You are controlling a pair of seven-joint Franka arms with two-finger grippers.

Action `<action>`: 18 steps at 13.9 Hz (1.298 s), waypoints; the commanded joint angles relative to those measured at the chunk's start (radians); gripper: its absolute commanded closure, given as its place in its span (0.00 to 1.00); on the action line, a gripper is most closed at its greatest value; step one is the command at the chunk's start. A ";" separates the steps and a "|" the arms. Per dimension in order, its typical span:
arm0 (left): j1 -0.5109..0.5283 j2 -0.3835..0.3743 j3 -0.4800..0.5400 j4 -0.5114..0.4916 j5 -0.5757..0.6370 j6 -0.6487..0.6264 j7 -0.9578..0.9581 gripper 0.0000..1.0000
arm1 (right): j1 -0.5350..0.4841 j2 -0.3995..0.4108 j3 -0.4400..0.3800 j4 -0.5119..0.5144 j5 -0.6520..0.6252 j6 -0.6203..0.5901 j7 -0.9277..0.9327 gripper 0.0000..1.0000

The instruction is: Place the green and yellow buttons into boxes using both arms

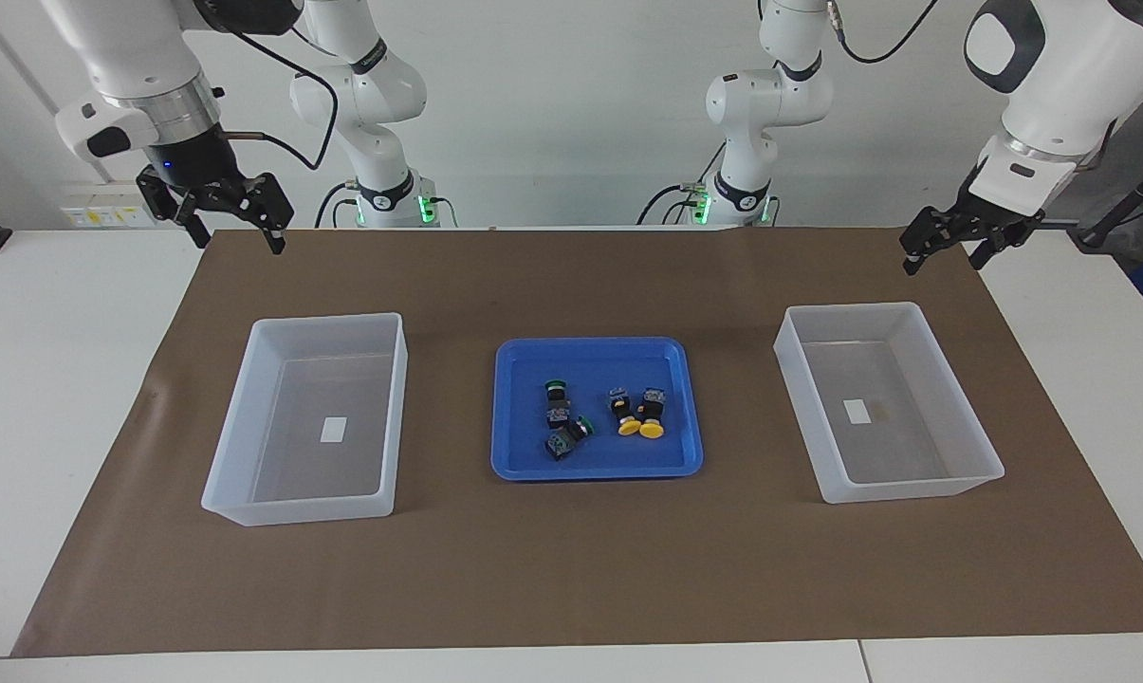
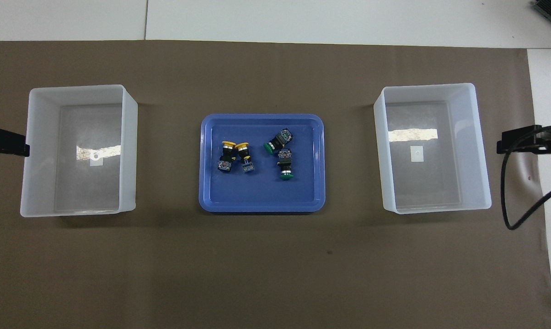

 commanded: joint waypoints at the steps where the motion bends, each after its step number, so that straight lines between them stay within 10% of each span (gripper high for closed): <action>1: -0.002 -0.014 0.001 -0.011 -0.013 0.000 -0.010 0.00 | -0.002 -0.025 0.007 -0.027 -0.020 0.010 -0.014 0.00; 18: -0.002 -0.012 0.001 -0.011 -0.013 0.000 -0.010 0.00 | 0.067 0.001 0.018 -0.078 -0.020 0.048 -0.009 0.00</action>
